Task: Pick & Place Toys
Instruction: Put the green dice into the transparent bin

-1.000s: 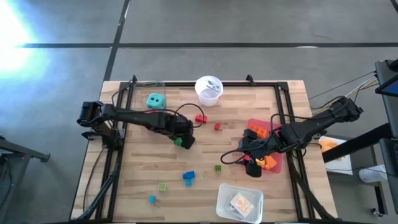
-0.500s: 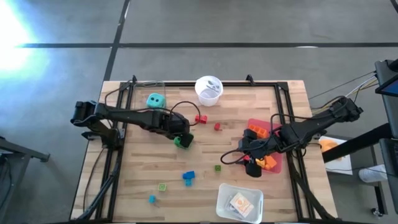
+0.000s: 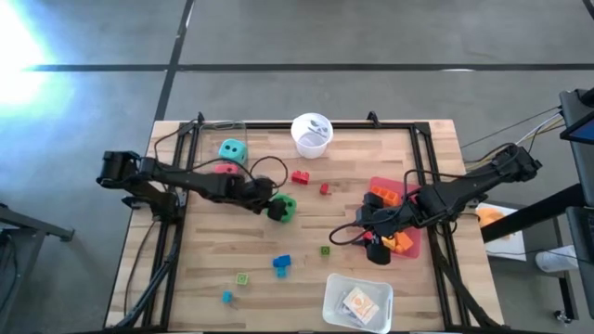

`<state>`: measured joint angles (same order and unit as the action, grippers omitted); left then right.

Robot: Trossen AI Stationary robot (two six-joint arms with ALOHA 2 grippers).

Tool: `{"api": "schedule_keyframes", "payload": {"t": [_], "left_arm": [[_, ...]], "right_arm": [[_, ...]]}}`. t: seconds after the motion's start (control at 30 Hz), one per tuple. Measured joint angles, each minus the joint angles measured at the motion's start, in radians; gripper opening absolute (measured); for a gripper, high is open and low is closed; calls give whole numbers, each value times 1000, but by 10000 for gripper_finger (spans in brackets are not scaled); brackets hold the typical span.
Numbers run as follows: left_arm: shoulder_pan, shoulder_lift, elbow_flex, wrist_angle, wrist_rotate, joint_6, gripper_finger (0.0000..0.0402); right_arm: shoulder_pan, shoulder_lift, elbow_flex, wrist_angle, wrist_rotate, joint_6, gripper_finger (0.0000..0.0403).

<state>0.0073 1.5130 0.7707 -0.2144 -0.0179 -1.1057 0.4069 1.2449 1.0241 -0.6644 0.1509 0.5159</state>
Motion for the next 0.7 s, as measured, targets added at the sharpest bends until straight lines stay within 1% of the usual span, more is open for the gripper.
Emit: {"api": "schedule_keyframes", "payload": {"t": [0.17,0.33,0.4,0.43,0.5,0.6,0.63,0.7], "left_arm": [[-1,-9,-54,55,1,-18,366],[-1,-6,-54,91,-11,8,359],[0,-6,-53,94,-17,-2,339],[1,-6,-52,94,-19,-8,323],[1,-6,-52,94,-19,-12,280],[2,-6,-52,94,-18,-7,202],[2,-6,-52,94,-14,-7,193],[2,-6,-52,95,-11,-7,192]], "right_arm": [[0,0,0,1,-2,0,258],[0,0,0,1,-2,-3,258],[0,0,0,1,-2,-2,258],[0,0,0,2,-2,-2,258],[0,0,0,3,-2,0,258],[0,0,0,5,-2,1,258],[0,0,0,7,-2,1,258],[0,0,0,12,-2,1,258]]}}
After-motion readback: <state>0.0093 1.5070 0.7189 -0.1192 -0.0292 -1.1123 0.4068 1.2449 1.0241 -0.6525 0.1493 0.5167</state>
